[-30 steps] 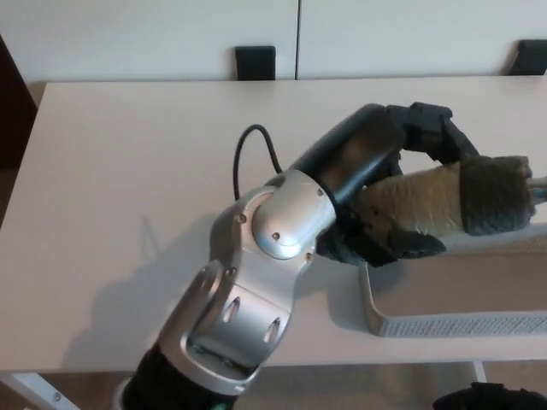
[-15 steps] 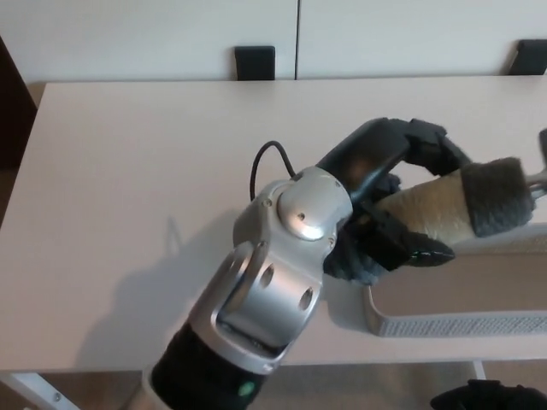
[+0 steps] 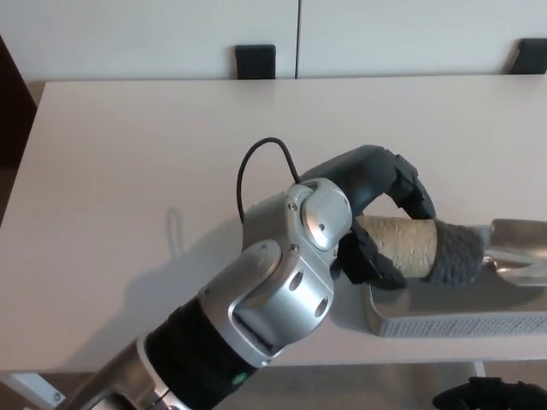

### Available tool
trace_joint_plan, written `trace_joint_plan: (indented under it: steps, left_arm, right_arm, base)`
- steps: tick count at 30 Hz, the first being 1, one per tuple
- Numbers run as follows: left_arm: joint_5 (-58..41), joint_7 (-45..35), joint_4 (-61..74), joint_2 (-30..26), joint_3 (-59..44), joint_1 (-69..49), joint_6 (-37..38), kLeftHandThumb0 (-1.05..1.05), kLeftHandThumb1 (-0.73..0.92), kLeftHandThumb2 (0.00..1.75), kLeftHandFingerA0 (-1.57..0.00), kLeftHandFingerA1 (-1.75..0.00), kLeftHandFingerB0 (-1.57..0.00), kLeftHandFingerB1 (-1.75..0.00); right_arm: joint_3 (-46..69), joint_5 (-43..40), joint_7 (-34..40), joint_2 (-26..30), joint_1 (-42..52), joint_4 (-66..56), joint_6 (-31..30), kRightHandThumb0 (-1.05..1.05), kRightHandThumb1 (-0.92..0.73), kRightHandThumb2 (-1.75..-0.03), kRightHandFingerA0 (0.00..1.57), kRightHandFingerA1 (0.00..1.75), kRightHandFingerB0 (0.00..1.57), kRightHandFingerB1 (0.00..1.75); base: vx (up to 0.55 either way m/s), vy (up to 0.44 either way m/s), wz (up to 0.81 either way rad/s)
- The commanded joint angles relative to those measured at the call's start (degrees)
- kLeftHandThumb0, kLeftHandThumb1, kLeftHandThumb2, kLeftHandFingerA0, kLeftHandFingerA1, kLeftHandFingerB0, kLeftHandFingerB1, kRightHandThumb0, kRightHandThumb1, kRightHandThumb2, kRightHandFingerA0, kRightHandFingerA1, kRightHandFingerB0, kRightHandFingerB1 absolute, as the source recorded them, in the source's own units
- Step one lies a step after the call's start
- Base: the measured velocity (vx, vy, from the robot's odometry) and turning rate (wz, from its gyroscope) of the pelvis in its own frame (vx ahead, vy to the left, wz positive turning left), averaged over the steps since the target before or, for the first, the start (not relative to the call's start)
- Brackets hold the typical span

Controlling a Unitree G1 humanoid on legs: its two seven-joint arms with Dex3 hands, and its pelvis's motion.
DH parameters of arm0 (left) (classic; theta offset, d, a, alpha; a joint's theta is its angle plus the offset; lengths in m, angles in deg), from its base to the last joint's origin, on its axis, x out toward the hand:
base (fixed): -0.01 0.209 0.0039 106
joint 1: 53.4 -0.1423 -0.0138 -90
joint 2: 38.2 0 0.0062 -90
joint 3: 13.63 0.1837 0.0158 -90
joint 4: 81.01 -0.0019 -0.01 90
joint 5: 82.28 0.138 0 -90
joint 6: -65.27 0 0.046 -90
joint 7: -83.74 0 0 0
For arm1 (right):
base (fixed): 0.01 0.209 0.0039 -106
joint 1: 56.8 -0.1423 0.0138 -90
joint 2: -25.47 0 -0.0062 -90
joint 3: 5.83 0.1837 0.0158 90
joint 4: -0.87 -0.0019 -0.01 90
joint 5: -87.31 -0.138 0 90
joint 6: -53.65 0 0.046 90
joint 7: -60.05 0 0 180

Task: The robot walks towards a desk on which a shovel is kept on the left hand side and a container is kept on the right hand side. The robot picks up the shovel using its left hand and places it in the container.

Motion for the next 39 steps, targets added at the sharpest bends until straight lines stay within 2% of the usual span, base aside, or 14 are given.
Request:
trace_joint_plan:
  steps: [1,3,4,6,10,16,19,20,21,24,26,27,34,39]
  left_arm:
    - [1.0,0.29,1.09,-1.39,0.46,1.29,-0.55,-0.03,0.54,0.63,-1.24,-1.02,-0.79,-0.65]
    - [1.24,0.39,1.82,-1.84,0.77,1.26,-0.75,-0.02,0.51,0.66,-1.22,-1.02,-0.74,-0.62]
    - [1.42,0.19,1.99,-2.34,1.19,1.47,-0.67,-0.06,0.55,0.64,-1.22,-1.0,-0.64,-0.58]
    - [1.27,-0.01,2.14,-2.71,1.27,1.59,-0.78,-0.06,0.55,0.64,-1.22,-1.0,-0.64,-0.58]
    - [1.1,-0.28,2.81,-3.5,1.16,2.07,-1.09,-0.09,0.53,0.63,-1.22,-0.97,-0.66,-0.59]
    - [2.14,0.31,2.92,-4.74,2.13,2.95,-0.61,-0.1,0.55,0.61,-1.25,-0.91,-0.87,-0.66]
    - [4.12,0.37,2.56,-5.95,3.85,4.53,-1.04,-0.19,0.54,0.56,-1.22,-0.9,-0.82,-0.6]
    - [4.18,0.27,2.34,-6.24,3.97,4.88,-0.91,-0.23,0.58,0.58,-1.21,-0.87,-0.82,-0.6]
    - [4.22,0.38,2.13,-6.35,3.95,5.03,-0.99,-0.31,0.45,0.82,-1.16,-0.97,-0.75,-0.71]
    - [5.25,0.26,1.14,-6.07,5.1,6.54,-2.99,-0.31,0.43,0.81,-1.06,-0.9,-0.62,-0.66]
    - [5.53,-0.3,0.41,-5.95,5.86,7.78,-3.91,-0.27,0.35,0.72,-1.1,-0.88,-0.72,-0.68]
    - [5.74,-0.56,-0.13,-5.84,6.3,8.45,-4.41,-0.19,0.46,0.54,-1.15,-0.73,-0.88,-0.59]
    - [5.15,-1.01,-2.22,-5.22,7.3,10.85,-4.62,-0.15,0.45,0.53,-1.16,-0.71,-0.93,-0.63]
    - [5.38,-1.96,-2.16,-4.58,8.89,11.84,-5.51,-0.13,0.44,0.56,-1.19,-0.77,-0.83,-0.63]
  right_arm:
    - [-0.1,0.97,-0.32,1.37,-0.41,-0.69,-1.48,-0.25,-0.61,-0.57,0.73,0.59,0.53,0.48]
    - [-0.06,0.72,-0.63,1.3,-0.43,-0.83,-2.16,-0.25,-0.61,-0.58,0.72,0.58,0.52,0.47]
    - [-0.07,0.71,-0.64,1.27,-0.31,-1.04,-2.41,-0.25,-0.61,-0.57,0.71,0.58,0.52,0.48]
    - [-0.14,0.74,-0.6,1.18,-0.23,-1.1,-2.59,-0.25,-0.61,-0.57,0.71,0.58,0.52,0.48]
    - [-0.47,1.58,-0.18,1.38,-0.35,-1.41,-2.87,-0.25,-0.61,-0.57,0.75,0.59,0.53,0.47]
    - [-0.28,1.21,-0.5,1.37,-0.58,-0.97,-2.28,-0.26,-0.61,-0.57,0.72,0.58,0.53,0.48]
    - [-0.03,0.95,-0.73,1.53,-0.88,-0.77,-1.94,-0.26,-0.61,-0.57,0.73,0.59,0.53,0.48]
    - [-0.03,0.97,-0.76,1.57,-1.0,-0.78,-2.14,-0.26,-0.62,-0.57,0.73,0.58,0.53,0.47]
    - [-0.11,1.06,-0.89,1.67,-1.01,-0.94,-2.41,-0.26,-0.62,-0.58,0.73,0.58,0.52,0.47]
    - [-0.01,0.75,-1.19,1.81,-0.66,-1.54,-2.41,-0.26,-0.62,-0.57,0.7,0.57,0.52,0.47]
    - [0.07,0.54,-1.47,1.82,-0.61,-1.75,-2.63,-0.25,-0.62,-0.58,0.7,0.57,0.52,0.47]
    - [0.19,0.31,-1.59,1.75,-0.63,-1.67,-2.72,-0.25,-0.62,-0.58,0.7,0.57,0.52,0.47]
    - [0.45,0.26,-1.86,1.83,-0.63,-2.25,-3.23,-0.26,-0.61,-0.57,0.71,0.58,0.52,0.47]
    - [0.45,0.29,-2.15,2.0,-0.84,-2.26,-3.19,-0.27,-0.61,-0.58,0.71,0.58,0.51,0.47]
  base:
    - [0.0,0.0,0.0]
    - [0.0,0.0,0.0]
    - [0.0,0.0,0.0]
    - [0.0,0.0,0.0]
    - [0.0,0.0,0.0]
    - [0.0,0.0,0.0]
    - [0.0,0.0,0.0]
    - [0.0,0.0,0.0]
    - [0.0,0.0,0.0]
    - [0.0,0.0,0.0]
    - [0.0,0.0,0.0]
    - [0.0,0.0,0.0]
    - [0.0,0.0,0.0]
    - [0.0,0.0,0.0]
